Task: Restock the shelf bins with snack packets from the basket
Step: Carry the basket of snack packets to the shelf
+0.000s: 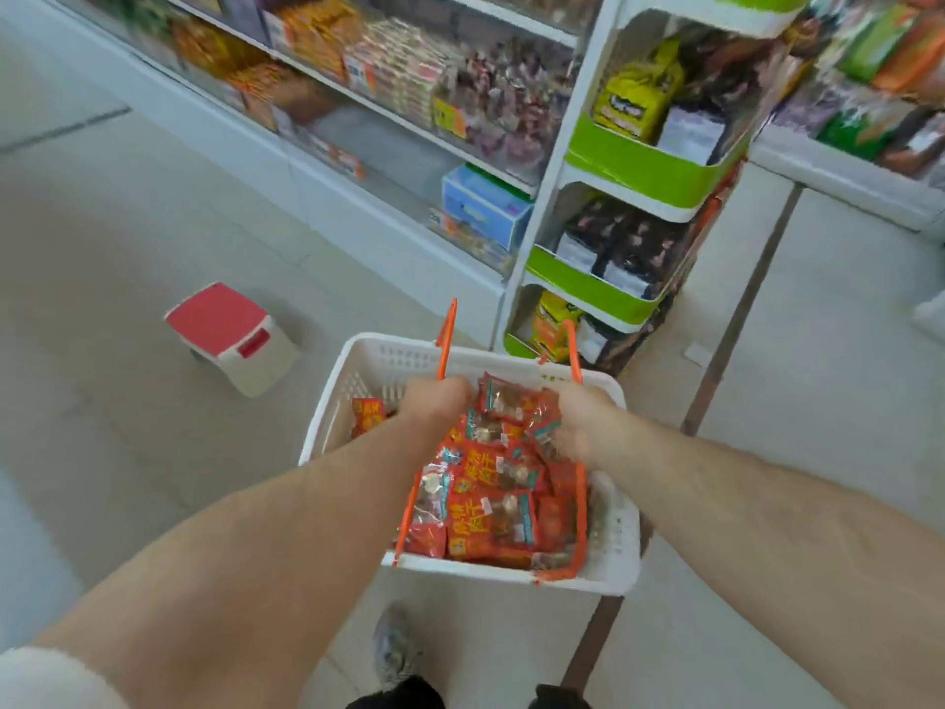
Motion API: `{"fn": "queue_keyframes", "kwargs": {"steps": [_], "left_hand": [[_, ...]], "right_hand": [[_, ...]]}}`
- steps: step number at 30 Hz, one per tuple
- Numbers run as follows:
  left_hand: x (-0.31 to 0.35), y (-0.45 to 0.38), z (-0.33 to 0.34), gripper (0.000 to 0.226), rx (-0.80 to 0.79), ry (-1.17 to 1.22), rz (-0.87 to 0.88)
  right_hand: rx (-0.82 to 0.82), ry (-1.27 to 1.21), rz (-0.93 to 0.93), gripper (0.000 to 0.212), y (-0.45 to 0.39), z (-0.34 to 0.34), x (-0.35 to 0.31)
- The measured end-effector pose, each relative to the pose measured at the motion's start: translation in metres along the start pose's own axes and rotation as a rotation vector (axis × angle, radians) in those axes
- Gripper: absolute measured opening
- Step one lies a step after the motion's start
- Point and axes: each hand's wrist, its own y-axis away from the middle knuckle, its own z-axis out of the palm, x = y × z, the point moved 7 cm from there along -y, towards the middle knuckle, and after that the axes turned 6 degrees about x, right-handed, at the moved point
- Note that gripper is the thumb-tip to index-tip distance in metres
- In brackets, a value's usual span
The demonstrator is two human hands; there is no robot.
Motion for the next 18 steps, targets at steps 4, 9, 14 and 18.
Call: {"fn": "queue_keyframes", "kwargs": {"steps": [4,9,14,18], "left_hand": [[0.047,-0.066,-0.069,0.018,0.045,-0.065,0.012],[0.117,-0.148,-0.151,0.018,0.149,-0.072,0.050],[0.173,-0.251,-0.196,0.022,0.178,-0.021,0.034],[0.214,-0.334,-0.218,0.014,0.187,0.023,-0.011]], "right_hand": [[-0.030,-0.035,-0.002,0.024,0.009,0.094,-0.059],[0.012,-0.115,-0.023,0.015,-0.002,0.195,-0.137],[-0.050,-0.102,0.012,0.037,-0.055,0.306,-0.209],[-0.075,-0.039,0.029,0.042,-0.112,0.385,-0.255]]}}
